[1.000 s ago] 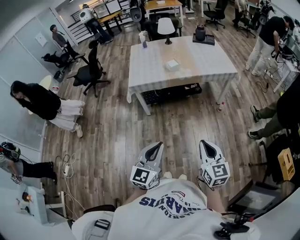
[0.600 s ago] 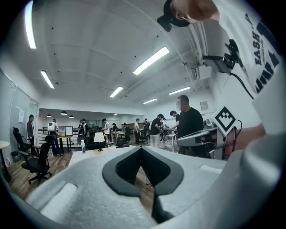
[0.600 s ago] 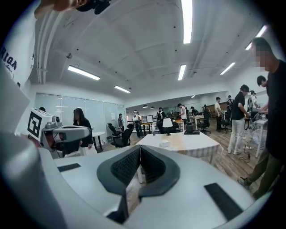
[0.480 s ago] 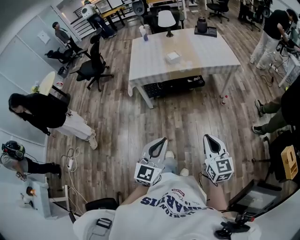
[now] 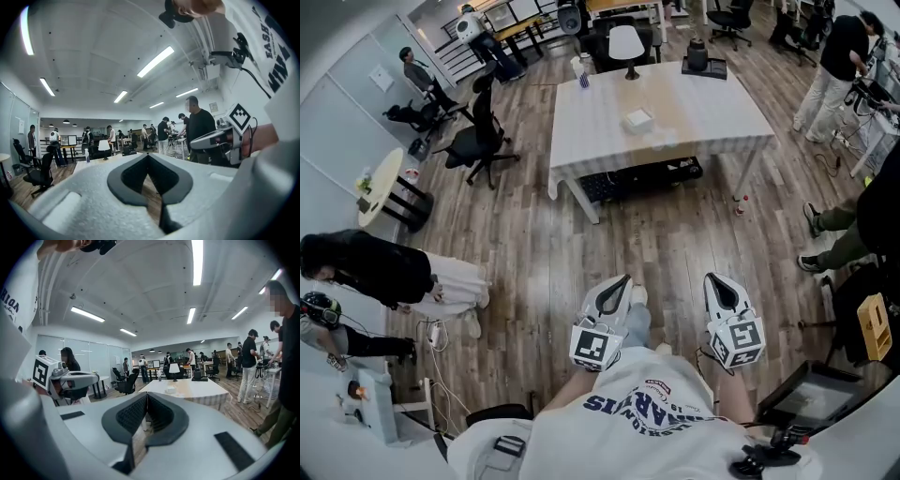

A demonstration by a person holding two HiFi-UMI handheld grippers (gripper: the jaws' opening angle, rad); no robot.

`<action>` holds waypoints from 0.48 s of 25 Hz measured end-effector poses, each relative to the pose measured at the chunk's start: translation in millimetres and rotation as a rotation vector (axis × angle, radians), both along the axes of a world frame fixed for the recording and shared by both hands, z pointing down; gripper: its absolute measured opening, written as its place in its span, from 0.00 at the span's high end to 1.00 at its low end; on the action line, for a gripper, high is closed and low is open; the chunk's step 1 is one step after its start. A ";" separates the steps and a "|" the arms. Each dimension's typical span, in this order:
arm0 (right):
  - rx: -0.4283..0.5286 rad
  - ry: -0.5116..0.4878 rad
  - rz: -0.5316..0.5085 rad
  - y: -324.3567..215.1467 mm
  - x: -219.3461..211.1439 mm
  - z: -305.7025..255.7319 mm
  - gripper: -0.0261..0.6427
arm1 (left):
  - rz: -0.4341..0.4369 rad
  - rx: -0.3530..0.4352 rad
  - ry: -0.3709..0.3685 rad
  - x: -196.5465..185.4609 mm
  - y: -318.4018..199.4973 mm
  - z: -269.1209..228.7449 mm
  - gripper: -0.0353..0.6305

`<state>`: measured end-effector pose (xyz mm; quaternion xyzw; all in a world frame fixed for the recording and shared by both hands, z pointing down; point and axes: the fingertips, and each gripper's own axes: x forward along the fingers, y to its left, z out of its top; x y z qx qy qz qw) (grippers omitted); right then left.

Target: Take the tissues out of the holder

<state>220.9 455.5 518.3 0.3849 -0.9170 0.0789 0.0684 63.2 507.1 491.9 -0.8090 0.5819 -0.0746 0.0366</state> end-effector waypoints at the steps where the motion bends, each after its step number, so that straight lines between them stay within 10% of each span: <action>1: -0.002 0.002 -0.001 -3.1 -1.8 0.5 0.95 | -0.004 0.000 0.000 -2.7 -5.1 1.4 0.94; 12: -0.028 0.050 -0.016 -50.8 -30.8 5.9 0.95 | -0.027 0.013 0.001 -40.6 -65.8 5.9 0.94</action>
